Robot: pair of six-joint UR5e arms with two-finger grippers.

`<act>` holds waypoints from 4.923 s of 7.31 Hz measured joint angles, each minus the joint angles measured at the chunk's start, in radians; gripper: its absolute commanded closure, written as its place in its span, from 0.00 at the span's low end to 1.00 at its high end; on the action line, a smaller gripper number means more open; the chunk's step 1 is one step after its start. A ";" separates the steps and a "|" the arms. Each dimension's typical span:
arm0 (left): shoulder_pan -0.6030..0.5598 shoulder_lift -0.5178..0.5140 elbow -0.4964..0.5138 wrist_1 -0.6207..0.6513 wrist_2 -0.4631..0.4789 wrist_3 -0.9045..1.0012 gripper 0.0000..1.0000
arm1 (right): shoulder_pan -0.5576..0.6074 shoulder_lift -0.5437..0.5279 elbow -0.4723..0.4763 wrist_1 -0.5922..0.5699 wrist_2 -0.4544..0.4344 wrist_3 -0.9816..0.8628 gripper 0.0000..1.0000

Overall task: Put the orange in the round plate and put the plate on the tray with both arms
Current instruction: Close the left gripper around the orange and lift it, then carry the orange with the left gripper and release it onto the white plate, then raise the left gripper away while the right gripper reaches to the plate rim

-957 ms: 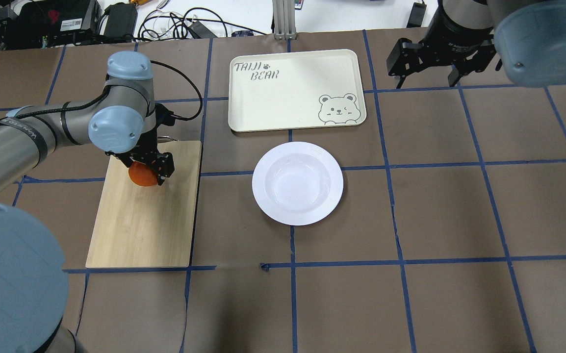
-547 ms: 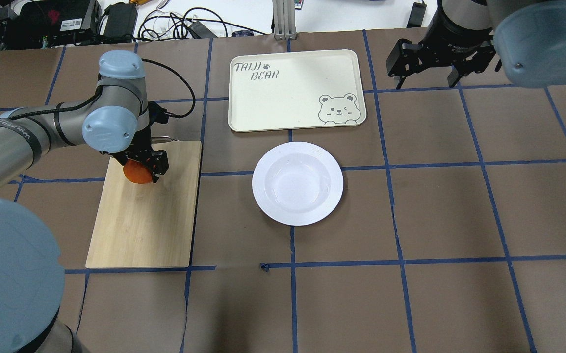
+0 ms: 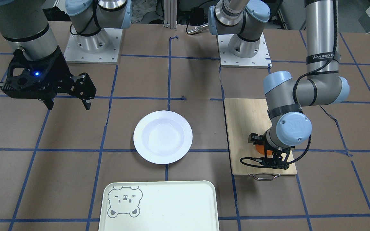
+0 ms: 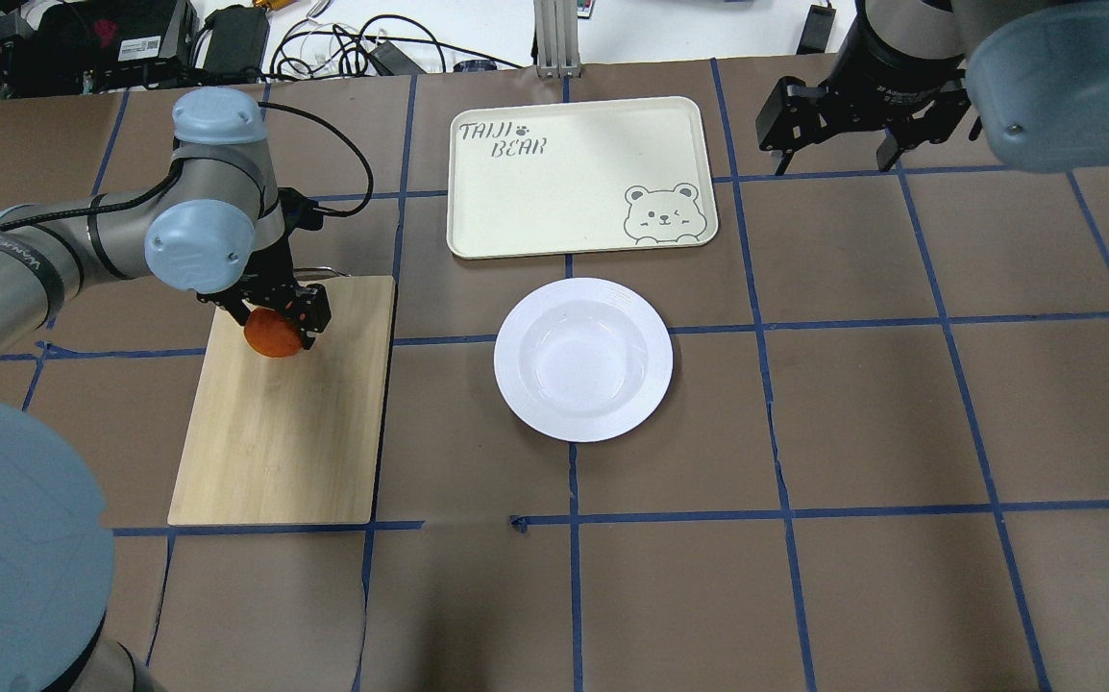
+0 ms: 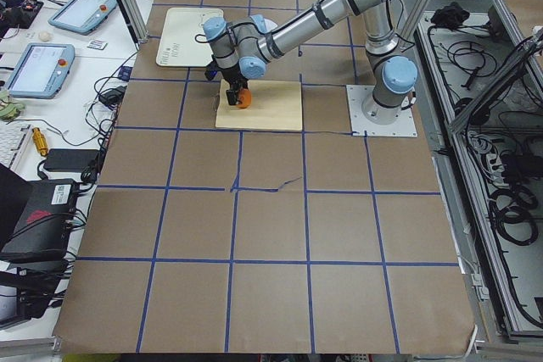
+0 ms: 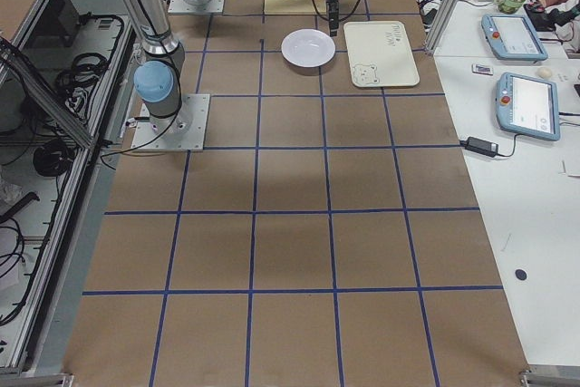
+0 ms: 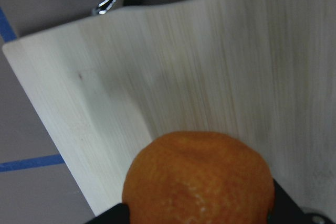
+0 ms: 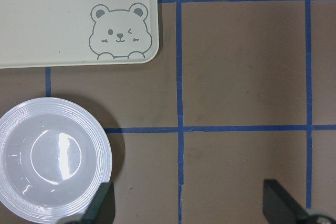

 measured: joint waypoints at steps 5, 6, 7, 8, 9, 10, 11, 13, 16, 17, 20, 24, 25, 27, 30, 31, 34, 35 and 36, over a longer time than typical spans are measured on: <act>-0.073 0.070 0.023 -0.088 -0.124 -0.073 0.71 | 0.000 0.000 0.000 0.000 -0.001 0.000 0.00; -0.114 0.089 0.023 -0.095 -0.173 -0.131 0.71 | 0.000 0.000 0.000 0.000 0.000 0.000 0.00; -0.182 0.103 0.024 -0.089 -0.206 -0.236 0.71 | 0.000 0.000 0.002 0.000 0.000 0.000 0.00; -0.269 0.099 0.028 -0.053 -0.223 -0.374 0.70 | 0.000 -0.002 0.007 0.000 0.000 0.000 0.00; -0.355 0.082 0.030 0.015 -0.231 -0.509 0.70 | 0.000 -0.007 0.016 -0.001 0.000 0.000 0.00; -0.433 0.058 0.031 0.097 -0.235 -0.635 0.66 | 0.000 -0.011 0.025 -0.003 0.000 -0.001 0.00; -0.497 0.028 0.031 0.181 -0.237 -0.726 0.01 | 0.000 -0.014 0.031 -0.006 0.000 -0.001 0.00; -0.552 -0.026 0.024 0.273 -0.234 -0.783 0.00 | 0.000 -0.015 0.035 -0.009 0.000 -0.002 0.00; -0.546 -0.015 0.032 0.274 -0.231 -0.754 0.00 | 0.000 -0.014 0.037 -0.011 0.000 -0.002 0.00; -0.523 0.010 0.038 0.242 -0.232 -0.732 0.00 | -0.001 -0.014 0.037 -0.011 0.000 -0.002 0.00; -0.382 0.135 0.108 -0.076 -0.233 -0.595 0.00 | -0.008 -0.001 0.039 -0.030 0.017 0.004 0.00; -0.280 0.361 0.157 -0.349 -0.232 -0.486 0.00 | -0.013 0.072 0.239 -0.327 0.209 0.016 0.00; -0.278 0.405 0.167 -0.365 -0.237 -0.481 0.00 | -0.019 0.085 0.344 -0.454 0.230 0.020 0.00; -0.278 0.443 0.183 -0.386 -0.236 -0.481 0.00 | -0.034 0.117 0.470 -0.586 0.325 0.047 0.00; -0.235 0.451 0.246 -0.503 -0.205 -0.387 0.00 | -0.036 0.197 0.505 -0.632 0.490 0.074 0.00; -0.208 0.452 0.252 -0.509 -0.184 -0.364 0.00 | -0.033 0.213 0.514 -0.641 0.512 0.075 0.00; -0.130 0.463 0.238 -0.507 -0.172 -0.281 0.00 | -0.028 0.265 0.553 -0.705 0.523 0.071 0.00; -0.118 0.468 0.229 -0.501 -0.173 -0.234 0.00 | -0.026 0.270 0.558 -0.712 0.524 0.074 0.00; -0.111 0.472 0.222 -0.484 -0.175 -0.236 0.00 | -0.023 0.278 0.560 -0.714 0.524 0.075 0.00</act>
